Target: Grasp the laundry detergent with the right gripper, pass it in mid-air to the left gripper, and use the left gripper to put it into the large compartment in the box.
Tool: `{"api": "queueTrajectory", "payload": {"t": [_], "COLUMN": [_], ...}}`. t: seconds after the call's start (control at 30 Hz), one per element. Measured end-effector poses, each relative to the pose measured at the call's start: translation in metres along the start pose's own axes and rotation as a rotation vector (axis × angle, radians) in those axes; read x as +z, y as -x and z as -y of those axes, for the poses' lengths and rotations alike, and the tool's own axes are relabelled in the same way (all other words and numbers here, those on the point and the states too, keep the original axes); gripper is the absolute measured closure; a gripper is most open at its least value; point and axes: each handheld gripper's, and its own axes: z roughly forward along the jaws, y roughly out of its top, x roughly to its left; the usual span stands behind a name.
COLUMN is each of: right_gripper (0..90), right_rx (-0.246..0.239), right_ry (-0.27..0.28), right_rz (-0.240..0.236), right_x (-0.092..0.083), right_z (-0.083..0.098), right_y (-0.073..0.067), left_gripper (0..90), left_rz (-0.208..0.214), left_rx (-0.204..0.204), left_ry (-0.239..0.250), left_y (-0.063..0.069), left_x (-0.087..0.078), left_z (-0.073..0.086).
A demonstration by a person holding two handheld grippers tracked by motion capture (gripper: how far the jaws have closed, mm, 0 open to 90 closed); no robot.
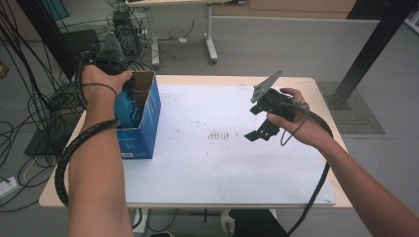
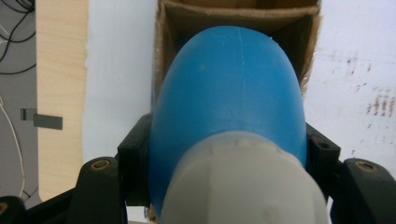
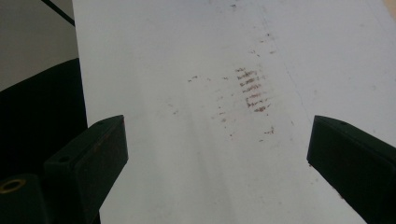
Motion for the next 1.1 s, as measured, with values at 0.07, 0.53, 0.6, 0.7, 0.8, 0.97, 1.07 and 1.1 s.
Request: {"api": "queueTrajectory", "payload": {"t": [0.07, 0.53, 0.6, 0.7, 0.8, 0.97, 1.07, 1.1], "right_gripper": [5.1, 5.1, 5.1, 5.2, 5.1, 5.1, 5.1, 5.1], "right_rx": [0.004, 0.003, 0.006, 0.008, 0.009, 0.013, 0.016, 0.017], "right_ry": [-0.004, -0.026, -0.028, -0.036, -0.040, -0.043, -0.046, -0.047], "right_rz": [0.001, -0.008, -0.007, -0.006, -0.006, -0.010, -0.010, -0.011], "right_x": [0.000, 0.005, 0.006, 0.006, 0.008, 0.008, 0.009, 0.009], "right_z": [0.001, 0.003, 0.004, 0.004, 0.005, 0.007, 0.007, 0.007], "right_y": [0.000, 0.004, 0.005, 0.006, 0.007, 0.009, 0.009, 0.009], "left_gripper": [36.9, 36.9, 36.9, 36.9, 36.9, 36.8, 36.8, 36.8], "left_rz": [-0.005, -0.004, 0.002, 0.001, -0.005, -0.004, -0.001, 0.000], "left_rx": [0.006, 0.024, 0.022, 0.027, 0.033, 0.032, 0.032, 0.033], "left_ry": [-0.003, 0.000, -0.003, -0.007, -0.012, -0.017, -0.019, -0.019], "left_y": [0.001, 0.005, 0.004, 0.005, 0.007, 0.006, 0.005, 0.004], "left_x": [0.007, 0.038, 0.042, 0.047, 0.053, 0.059, 0.058, 0.059], "left_z": [0.000, 0.003, 0.003, 0.003, 0.004, 0.004, 0.003, 0.003]}}
